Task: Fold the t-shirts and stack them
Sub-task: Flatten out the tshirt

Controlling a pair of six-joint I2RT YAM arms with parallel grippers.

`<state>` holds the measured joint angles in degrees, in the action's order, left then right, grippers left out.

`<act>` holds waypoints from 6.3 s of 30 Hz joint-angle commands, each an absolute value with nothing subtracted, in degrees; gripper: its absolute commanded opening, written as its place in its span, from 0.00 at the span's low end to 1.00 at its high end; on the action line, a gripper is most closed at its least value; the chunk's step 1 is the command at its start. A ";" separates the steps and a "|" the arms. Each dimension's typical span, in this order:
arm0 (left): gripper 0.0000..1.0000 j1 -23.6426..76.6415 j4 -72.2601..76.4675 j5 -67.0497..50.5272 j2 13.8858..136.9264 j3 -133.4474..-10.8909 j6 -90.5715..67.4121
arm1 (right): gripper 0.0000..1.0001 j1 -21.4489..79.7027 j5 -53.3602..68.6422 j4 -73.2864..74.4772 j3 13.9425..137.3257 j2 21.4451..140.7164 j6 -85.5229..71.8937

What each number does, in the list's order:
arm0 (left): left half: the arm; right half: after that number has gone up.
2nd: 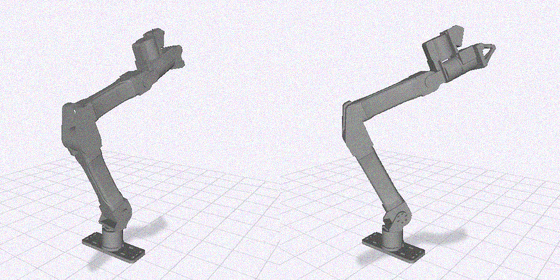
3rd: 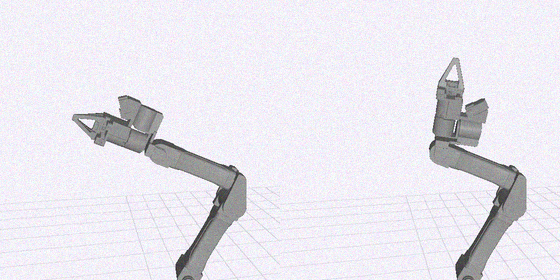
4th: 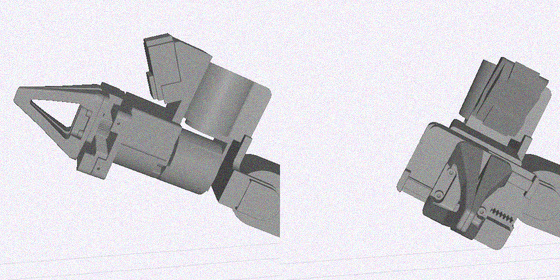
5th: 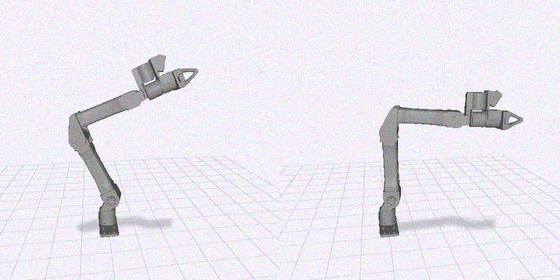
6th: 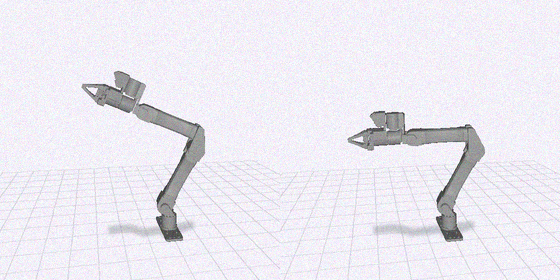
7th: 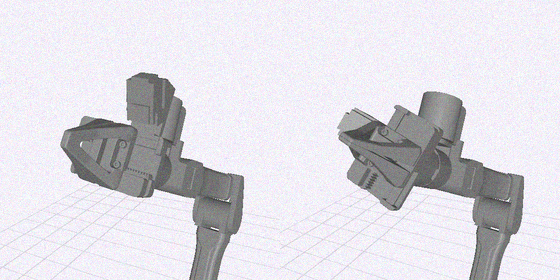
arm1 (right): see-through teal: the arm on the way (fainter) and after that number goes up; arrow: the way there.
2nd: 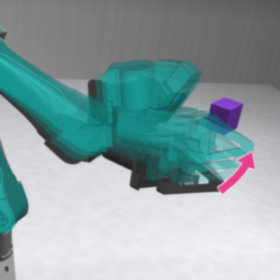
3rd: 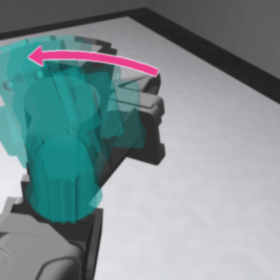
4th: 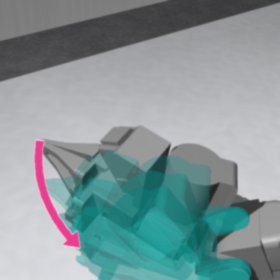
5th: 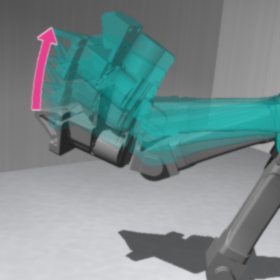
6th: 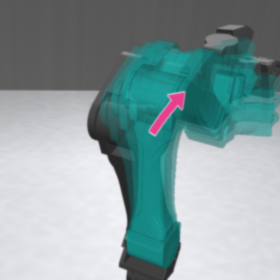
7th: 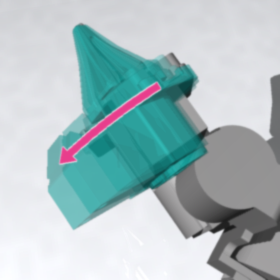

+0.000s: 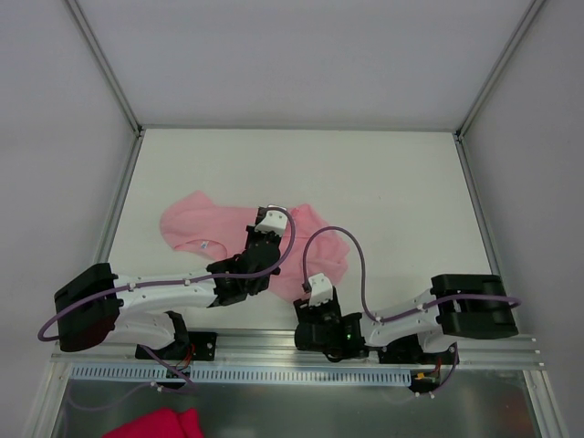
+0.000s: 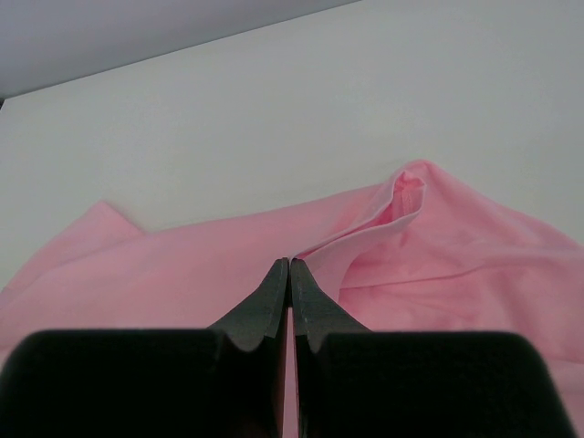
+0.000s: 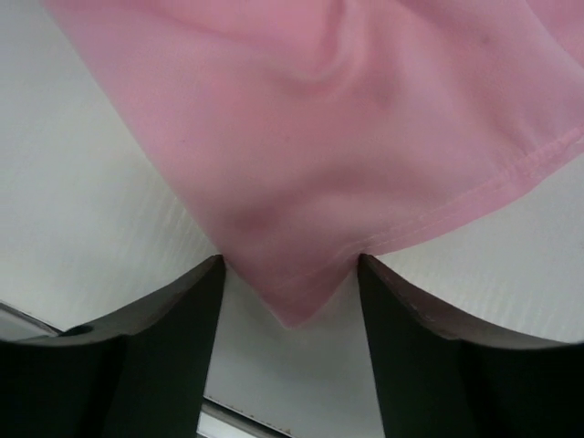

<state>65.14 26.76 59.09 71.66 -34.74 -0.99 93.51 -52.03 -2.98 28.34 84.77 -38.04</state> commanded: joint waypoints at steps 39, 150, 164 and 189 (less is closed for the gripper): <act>0.00 58.36 32.96 57.92 63.81 -52.54 13.17 | 0.01 67.70 -75.33 39.15 50.80 67.09 -38.20; 0.00 58.36 19.69 54.49 63.72 -61.17 13.71 | 0.69 75.06 -59.95 5.98 36.65 78.04 -28.65; 0.00 58.27 20.04 55.55 62.93 -60.03 14.85 | 0.68 65.13 -51.51 -7.82 34.10 89.38 -27.95; 0.00 58.27 20.39 55.46 65.04 -60.91 15.12 | 0.68 60.56 -39.99 -14.15 31.46 83.32 -26.02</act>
